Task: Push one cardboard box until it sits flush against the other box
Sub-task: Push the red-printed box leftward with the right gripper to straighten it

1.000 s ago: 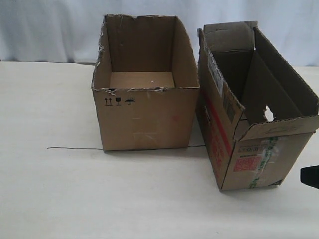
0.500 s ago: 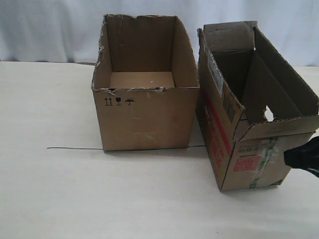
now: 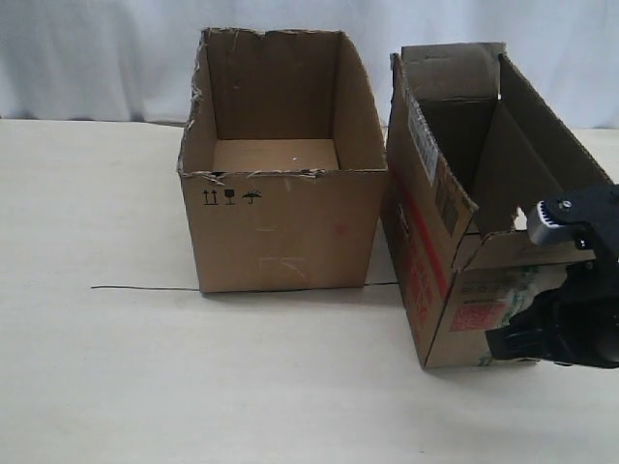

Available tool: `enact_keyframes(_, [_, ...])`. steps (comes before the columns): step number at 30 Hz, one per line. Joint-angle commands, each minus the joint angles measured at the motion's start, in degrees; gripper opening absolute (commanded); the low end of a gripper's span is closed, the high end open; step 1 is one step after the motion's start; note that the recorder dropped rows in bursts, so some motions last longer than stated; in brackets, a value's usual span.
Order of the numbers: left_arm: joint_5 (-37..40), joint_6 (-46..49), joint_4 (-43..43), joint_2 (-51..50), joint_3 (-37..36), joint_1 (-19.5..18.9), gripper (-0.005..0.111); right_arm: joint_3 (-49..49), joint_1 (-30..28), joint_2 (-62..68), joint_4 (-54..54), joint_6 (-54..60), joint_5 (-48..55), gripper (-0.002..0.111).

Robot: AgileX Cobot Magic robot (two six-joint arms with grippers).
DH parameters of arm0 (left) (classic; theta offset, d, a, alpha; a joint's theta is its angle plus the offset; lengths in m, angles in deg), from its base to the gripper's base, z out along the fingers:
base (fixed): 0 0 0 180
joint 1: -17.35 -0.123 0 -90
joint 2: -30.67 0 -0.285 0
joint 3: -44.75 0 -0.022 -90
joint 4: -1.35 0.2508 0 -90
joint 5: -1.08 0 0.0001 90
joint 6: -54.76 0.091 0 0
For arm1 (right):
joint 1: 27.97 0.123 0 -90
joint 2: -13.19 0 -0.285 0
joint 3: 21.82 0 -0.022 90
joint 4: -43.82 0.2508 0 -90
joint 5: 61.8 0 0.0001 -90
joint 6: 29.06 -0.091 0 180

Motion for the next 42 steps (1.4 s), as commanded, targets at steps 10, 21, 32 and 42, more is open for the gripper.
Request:
enact_keyframes(10, [-0.64,-0.14,0.04,0.15,-0.16,0.04,0.0,0.22,0.23,6.84,-2.87,-2.1,-12.87,0.005])
enact_keyframes(21, [-0.86,-0.14,0.04,0.15,-0.16,0.04,0.0,-3.42,0.23,19.49,-2.87,-2.1,-23.56,0.005])
enact_keyframes(32, [-0.86,-0.14,0.04,0.15,-0.16,0.04,0.0,-3.63,0.23,14.17,-2.4,-2.1,-15.27,0.005])
enact_keyframes(42, [-0.86,-0.14,0.04,0.15,-0.16,0.04,0.0,-3.63,0.23,-7.12,2.07,-2.1,-5.02,0.005])
